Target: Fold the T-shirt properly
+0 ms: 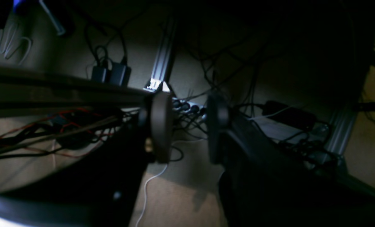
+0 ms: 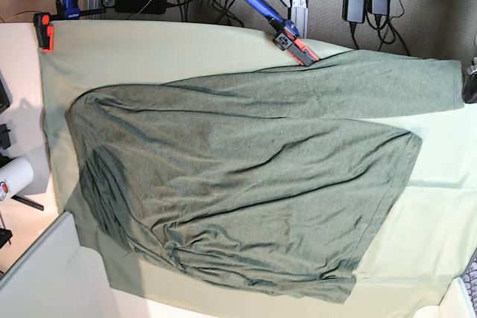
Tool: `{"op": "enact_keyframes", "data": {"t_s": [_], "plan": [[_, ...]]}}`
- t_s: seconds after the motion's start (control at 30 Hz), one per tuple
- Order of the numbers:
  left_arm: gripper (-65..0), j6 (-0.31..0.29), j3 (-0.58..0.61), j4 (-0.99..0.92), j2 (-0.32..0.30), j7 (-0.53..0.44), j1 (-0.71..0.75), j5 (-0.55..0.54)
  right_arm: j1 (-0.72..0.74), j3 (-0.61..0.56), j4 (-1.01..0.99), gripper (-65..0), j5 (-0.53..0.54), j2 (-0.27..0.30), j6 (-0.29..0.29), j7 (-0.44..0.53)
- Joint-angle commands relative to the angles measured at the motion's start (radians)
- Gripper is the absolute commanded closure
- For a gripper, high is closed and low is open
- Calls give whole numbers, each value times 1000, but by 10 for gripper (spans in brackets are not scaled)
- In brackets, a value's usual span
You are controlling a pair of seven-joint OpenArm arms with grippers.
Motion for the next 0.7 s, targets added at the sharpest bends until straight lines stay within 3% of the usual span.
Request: {"op": "enact_keyframes", "data": {"t_s": [0.0,0.37,0.67], "plan": [[-307,-18,5,12,-16,1,0,-11,-15,8,13,-192,8,11,3,18],[-307,-112,27,14,-17,72,0,-97,-14,9,13,-192,8,11,2,18],[-305,-112,124,14,-17,67,-1,-51,-14,14,18,-192,8,11,2,18]]}}
